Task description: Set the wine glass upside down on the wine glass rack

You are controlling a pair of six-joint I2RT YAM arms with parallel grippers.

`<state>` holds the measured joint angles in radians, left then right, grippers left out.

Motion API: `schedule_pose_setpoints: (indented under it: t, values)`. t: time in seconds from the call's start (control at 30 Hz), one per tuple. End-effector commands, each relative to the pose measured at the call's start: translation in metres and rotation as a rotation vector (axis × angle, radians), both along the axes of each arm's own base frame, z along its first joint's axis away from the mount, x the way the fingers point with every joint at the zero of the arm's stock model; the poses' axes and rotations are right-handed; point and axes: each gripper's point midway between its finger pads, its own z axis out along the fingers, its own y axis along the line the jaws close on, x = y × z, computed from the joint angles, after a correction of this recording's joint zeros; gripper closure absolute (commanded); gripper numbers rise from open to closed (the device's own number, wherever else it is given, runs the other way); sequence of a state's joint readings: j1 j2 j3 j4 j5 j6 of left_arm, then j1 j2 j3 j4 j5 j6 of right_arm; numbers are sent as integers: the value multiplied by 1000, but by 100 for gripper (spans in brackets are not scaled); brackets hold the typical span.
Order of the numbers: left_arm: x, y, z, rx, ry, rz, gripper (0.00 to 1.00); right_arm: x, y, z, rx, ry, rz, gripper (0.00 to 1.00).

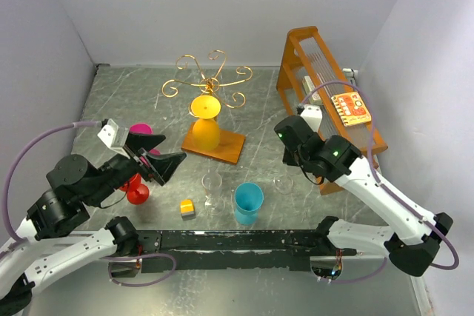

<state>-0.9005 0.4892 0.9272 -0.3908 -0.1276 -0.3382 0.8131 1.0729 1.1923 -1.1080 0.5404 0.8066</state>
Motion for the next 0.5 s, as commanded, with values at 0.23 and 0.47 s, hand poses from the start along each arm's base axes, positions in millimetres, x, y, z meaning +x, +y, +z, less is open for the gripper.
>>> schedule_pose_setpoints:
  t: [0.23, 0.47]
  values:
    - [-31, -18, 83, -203, -119, -195, 1, 9, -8, 105, 295, -367, -39, 100]
    - [-45, -38, 123, -306, -147, -329, 1, -3, -31, 171, 497, -609, -68, 100]
